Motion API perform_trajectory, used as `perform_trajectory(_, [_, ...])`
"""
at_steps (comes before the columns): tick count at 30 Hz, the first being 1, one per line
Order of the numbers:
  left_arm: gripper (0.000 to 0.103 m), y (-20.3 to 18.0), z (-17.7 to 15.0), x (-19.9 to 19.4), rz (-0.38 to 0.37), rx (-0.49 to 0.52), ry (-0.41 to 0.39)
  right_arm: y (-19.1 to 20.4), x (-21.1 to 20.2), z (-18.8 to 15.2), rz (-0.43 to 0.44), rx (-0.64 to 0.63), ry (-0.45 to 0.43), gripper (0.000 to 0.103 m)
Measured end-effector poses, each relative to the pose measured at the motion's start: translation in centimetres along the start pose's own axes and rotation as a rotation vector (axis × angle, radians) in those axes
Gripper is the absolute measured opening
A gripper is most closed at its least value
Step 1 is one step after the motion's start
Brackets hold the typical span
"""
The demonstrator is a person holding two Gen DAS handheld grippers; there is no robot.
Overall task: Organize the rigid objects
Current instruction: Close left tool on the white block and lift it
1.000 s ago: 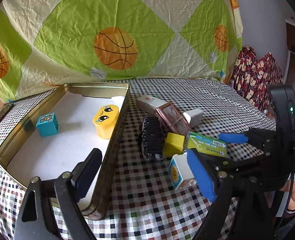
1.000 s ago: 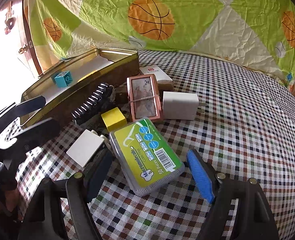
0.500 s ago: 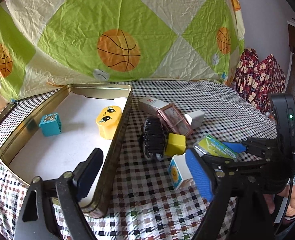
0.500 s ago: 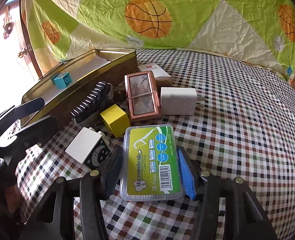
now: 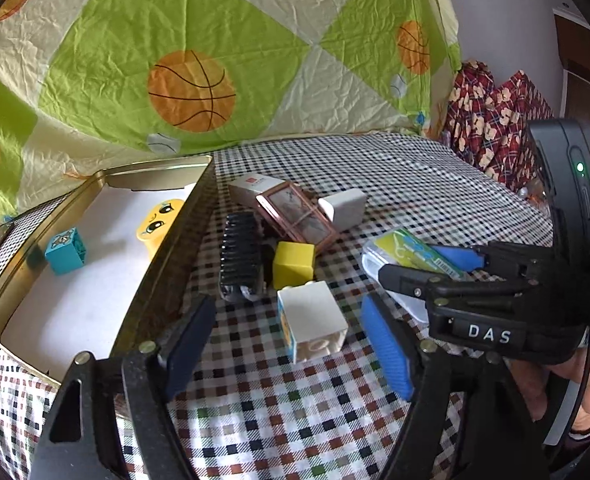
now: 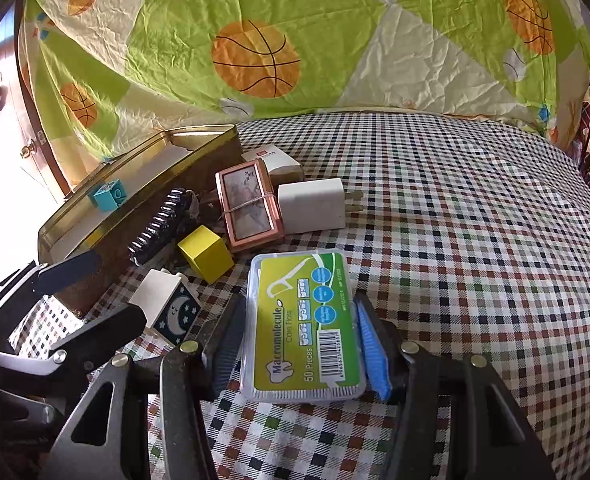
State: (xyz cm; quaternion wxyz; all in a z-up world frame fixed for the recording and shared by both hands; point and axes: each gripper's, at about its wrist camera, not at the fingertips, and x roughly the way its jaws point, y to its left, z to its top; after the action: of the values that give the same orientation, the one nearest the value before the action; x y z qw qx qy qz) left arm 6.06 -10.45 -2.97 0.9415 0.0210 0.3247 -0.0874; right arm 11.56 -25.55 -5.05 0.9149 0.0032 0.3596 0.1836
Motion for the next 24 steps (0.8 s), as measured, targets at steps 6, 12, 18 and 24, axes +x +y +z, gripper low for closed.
perform_trajectory(6, [0.058, -0.7, 0.3, 2.1, -0.042, 0.022, 0.097, 0.0, 0.1, 0.0, 0.001, 0.004, 0.003, 0.056])
perform_trajectory(12, [0.031, -0.5, 0.4, 3.0, -0.063, 0.004, 0.126, 0.1, 0.0, 0.0, -0.004, -0.003, 0.003, 0.056])
perform_trajectory(18, [0.031, -0.6, 0.2, 2.2, -0.061, 0.014, 0.080, 0.2, -0.3, -0.1, -0.009, -0.005, -0.016, 0.056])
perform_trajectory(24, [0.031, 0.3, 0.3, 1.6, -0.065, -0.029, 0.041, 0.4, -0.7, -0.2, -0.010, -0.020, -0.036, 0.056])
